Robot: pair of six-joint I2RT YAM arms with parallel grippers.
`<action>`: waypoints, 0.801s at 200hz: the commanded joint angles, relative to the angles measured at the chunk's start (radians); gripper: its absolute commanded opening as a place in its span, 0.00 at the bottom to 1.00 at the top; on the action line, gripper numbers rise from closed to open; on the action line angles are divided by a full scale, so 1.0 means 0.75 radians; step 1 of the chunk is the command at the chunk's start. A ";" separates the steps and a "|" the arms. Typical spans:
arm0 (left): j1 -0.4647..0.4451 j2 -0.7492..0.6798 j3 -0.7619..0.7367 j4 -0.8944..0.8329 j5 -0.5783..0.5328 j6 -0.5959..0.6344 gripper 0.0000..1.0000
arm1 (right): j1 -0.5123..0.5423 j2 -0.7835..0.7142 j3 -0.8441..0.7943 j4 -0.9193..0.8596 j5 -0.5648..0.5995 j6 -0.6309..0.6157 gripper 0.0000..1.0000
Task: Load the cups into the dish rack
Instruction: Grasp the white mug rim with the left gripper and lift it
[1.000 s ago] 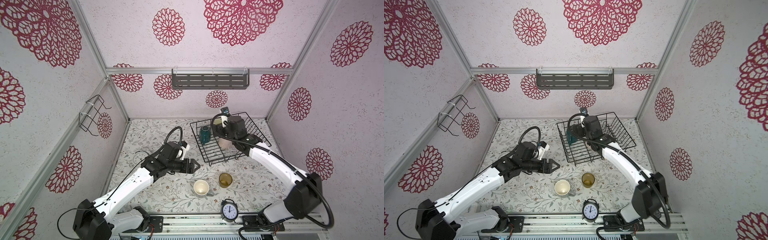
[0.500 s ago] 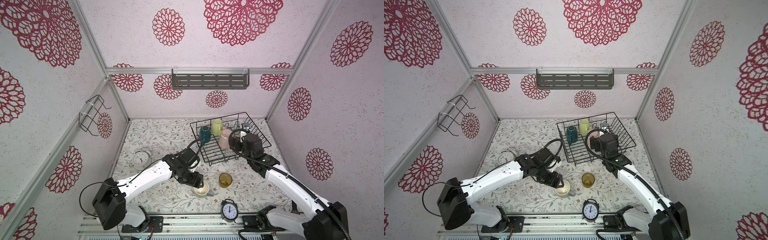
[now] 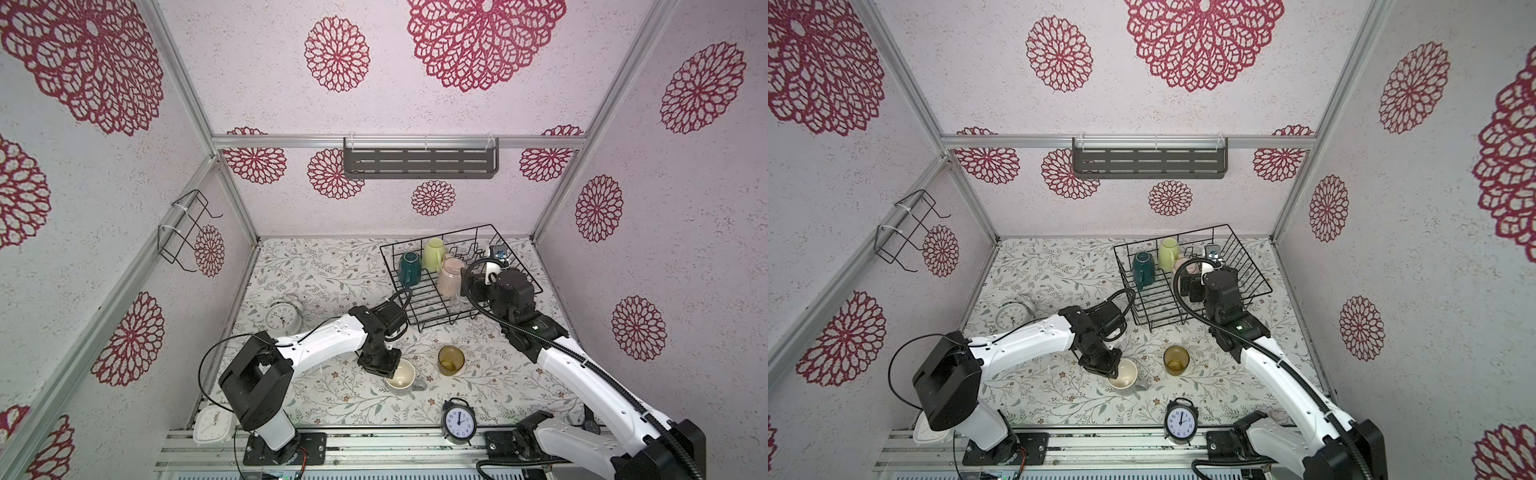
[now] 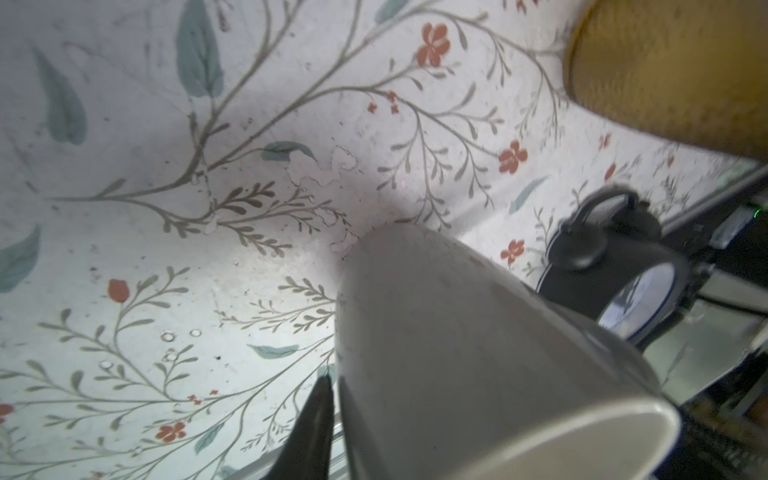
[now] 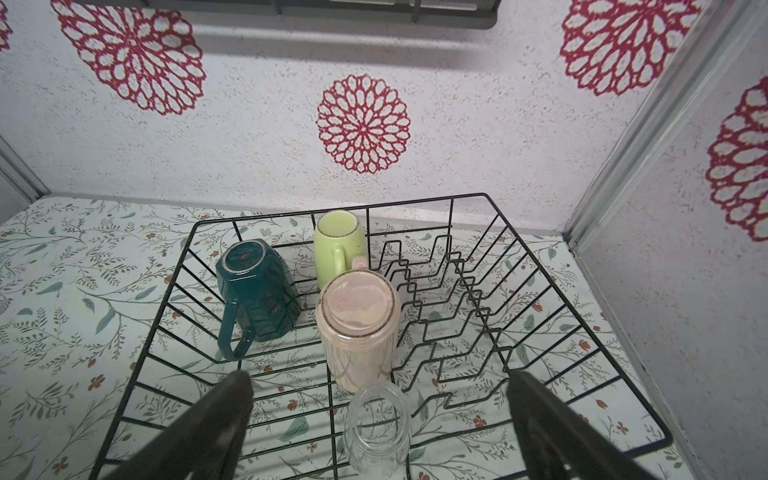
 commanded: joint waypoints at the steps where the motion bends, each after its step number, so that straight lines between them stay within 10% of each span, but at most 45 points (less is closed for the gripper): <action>1: -0.015 0.005 0.008 -0.018 -0.030 0.010 0.09 | -0.007 -0.044 0.001 0.055 0.001 0.037 0.99; 69: 0.064 -0.315 0.007 -0.021 0.019 0.057 0.00 | -0.008 -0.062 0.009 0.092 -0.161 0.051 0.99; 160: 0.610 -0.715 -0.117 0.641 0.502 -0.001 0.00 | -0.007 -0.167 -0.107 0.350 -0.761 0.291 0.99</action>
